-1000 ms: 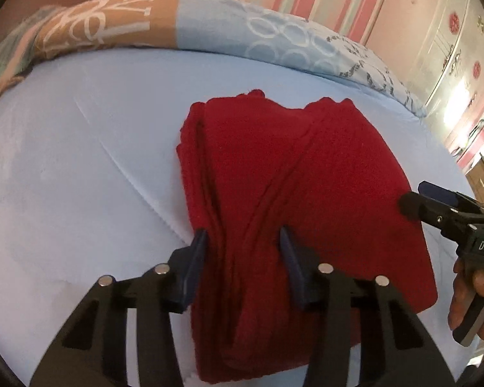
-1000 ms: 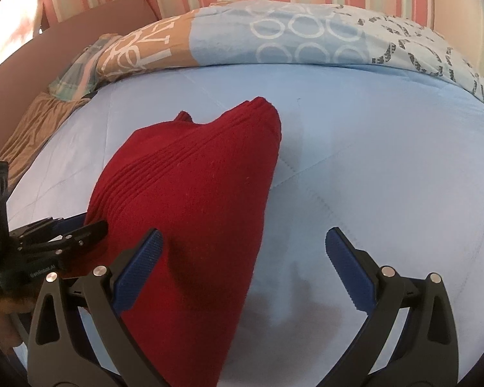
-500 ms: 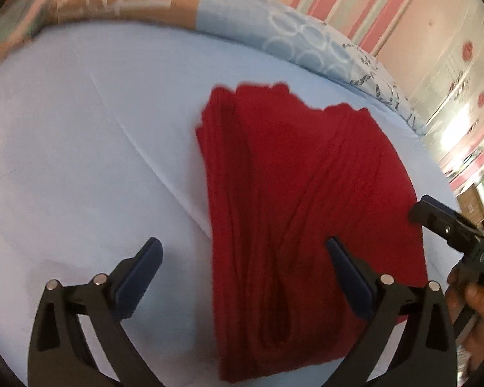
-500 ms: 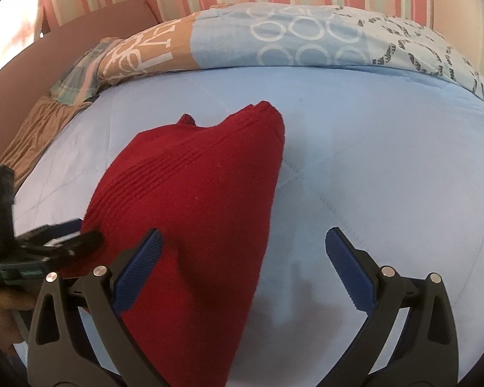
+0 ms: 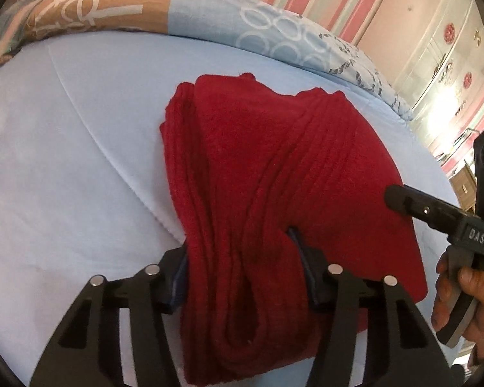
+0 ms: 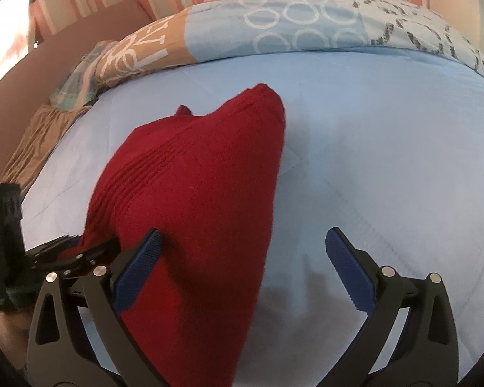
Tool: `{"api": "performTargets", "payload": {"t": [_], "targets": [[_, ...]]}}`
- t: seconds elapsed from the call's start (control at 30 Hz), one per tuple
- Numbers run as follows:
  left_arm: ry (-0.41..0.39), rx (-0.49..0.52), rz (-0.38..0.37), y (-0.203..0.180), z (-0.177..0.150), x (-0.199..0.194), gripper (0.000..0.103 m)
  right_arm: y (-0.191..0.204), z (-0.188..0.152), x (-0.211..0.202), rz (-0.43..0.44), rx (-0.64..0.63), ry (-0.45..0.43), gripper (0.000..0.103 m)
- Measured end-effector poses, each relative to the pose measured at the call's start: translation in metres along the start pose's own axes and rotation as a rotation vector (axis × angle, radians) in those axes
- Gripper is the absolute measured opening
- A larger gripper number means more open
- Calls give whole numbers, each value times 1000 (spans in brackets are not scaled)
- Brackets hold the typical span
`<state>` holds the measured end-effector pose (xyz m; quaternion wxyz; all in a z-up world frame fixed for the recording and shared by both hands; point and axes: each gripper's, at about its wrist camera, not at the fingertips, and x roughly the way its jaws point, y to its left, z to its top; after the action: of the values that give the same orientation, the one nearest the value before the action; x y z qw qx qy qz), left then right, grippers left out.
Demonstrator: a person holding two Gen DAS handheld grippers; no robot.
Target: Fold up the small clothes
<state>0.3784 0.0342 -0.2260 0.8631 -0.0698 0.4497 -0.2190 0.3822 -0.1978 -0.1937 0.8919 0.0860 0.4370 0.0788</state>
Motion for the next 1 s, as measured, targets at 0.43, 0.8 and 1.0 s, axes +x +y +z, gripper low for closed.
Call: {"api": "performTargets", "payload": {"t": [0.43,0.8,1.0], "targets": [[-19,-19,35,-4,3,5,52,-4,-5,26,207,118,73,65],[-99,-22,28,-17,11,-13,44,30,4,-23,112,-67,-89,44],[-168,42,3,-58,20,-38,43,14,4,-77,87,-103,-188,44]]}}
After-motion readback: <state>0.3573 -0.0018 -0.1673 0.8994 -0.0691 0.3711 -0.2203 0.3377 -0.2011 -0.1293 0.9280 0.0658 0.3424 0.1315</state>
